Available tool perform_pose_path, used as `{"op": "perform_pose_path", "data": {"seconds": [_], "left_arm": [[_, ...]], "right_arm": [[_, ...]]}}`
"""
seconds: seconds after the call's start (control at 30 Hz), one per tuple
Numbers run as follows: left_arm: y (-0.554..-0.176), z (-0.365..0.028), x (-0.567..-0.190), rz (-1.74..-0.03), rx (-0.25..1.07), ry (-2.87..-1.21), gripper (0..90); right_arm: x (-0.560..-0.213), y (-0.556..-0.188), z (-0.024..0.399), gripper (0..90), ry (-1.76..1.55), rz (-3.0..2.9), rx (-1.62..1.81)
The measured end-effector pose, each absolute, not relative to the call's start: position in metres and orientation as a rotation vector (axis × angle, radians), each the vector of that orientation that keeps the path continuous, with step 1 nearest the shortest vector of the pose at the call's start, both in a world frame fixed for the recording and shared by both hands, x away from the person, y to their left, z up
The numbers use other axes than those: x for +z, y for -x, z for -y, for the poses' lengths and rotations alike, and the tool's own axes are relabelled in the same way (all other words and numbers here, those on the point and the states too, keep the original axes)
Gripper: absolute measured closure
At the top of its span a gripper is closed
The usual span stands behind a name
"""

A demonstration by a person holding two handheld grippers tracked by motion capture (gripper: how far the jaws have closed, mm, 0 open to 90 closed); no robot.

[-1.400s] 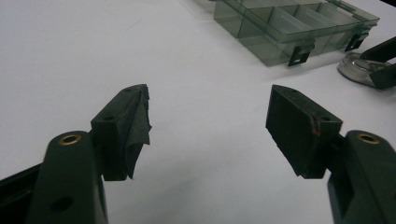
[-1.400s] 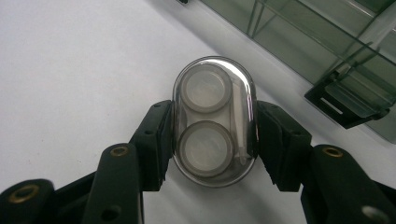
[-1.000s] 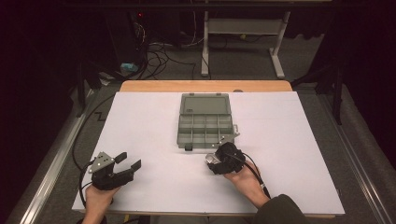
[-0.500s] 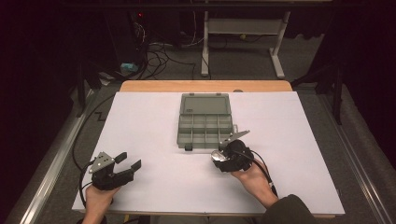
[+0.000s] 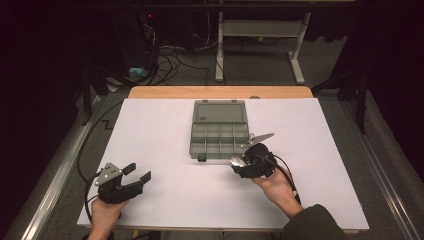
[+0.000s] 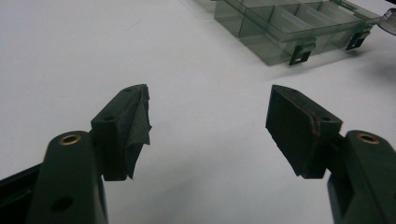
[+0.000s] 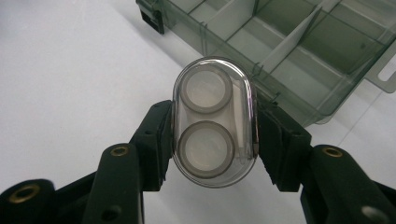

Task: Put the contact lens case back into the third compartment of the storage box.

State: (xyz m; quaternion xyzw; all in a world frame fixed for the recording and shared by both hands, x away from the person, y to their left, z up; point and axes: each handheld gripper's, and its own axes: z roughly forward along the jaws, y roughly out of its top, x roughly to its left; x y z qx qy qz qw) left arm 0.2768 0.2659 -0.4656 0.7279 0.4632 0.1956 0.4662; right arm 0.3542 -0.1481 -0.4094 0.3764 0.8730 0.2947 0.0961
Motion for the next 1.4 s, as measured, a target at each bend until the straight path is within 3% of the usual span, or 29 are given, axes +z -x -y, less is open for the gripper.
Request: {"op": "perform_pose_path", "data": {"seconds": [1.4], "left_arm": [[-0.277, -0.266, -0.465, -1.137, 0.478, -1.786, 31.1]], "right_arm": [[-0.385, -0.402, 0.154, 49.1, -1.19, -2.529, 0.9]]}}
